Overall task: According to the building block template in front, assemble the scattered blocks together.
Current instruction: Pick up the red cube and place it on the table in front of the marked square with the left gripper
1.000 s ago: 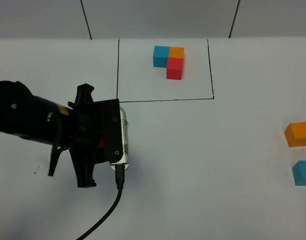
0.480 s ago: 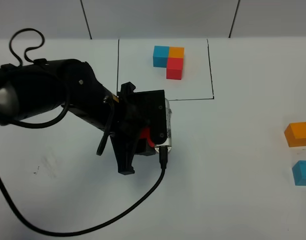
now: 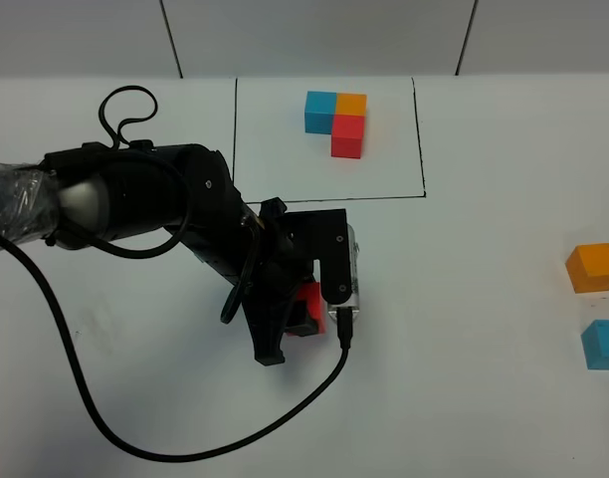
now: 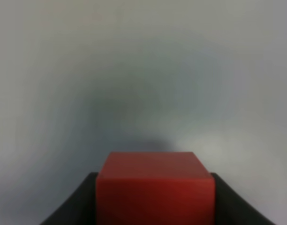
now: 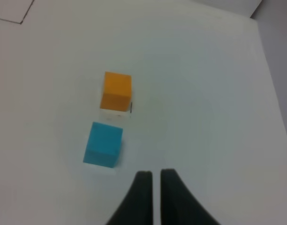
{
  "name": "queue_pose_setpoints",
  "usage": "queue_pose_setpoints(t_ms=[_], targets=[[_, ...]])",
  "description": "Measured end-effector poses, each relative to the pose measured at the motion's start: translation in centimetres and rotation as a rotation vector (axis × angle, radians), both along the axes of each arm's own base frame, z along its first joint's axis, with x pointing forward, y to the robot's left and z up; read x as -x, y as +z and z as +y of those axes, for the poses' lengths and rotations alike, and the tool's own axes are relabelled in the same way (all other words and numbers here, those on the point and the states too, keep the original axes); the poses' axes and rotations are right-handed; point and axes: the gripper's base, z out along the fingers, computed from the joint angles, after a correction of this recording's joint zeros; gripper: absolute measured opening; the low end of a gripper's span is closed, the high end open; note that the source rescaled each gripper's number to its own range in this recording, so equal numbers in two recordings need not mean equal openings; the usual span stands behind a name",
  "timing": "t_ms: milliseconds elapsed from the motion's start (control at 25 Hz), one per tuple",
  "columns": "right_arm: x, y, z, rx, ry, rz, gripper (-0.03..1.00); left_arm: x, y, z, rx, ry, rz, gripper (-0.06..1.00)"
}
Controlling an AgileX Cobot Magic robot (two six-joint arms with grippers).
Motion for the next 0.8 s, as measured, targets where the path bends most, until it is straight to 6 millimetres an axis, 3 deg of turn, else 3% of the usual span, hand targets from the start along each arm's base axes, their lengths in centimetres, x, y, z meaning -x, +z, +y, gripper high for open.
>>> queue_pose_setpoints(t_ms=[800], targets=[[0.0,0.0,0.0,0.000,0.000,0.000,0.00,-0.9,-3.0,-0.3,-0.025,0.029,-0.009,0.53]])
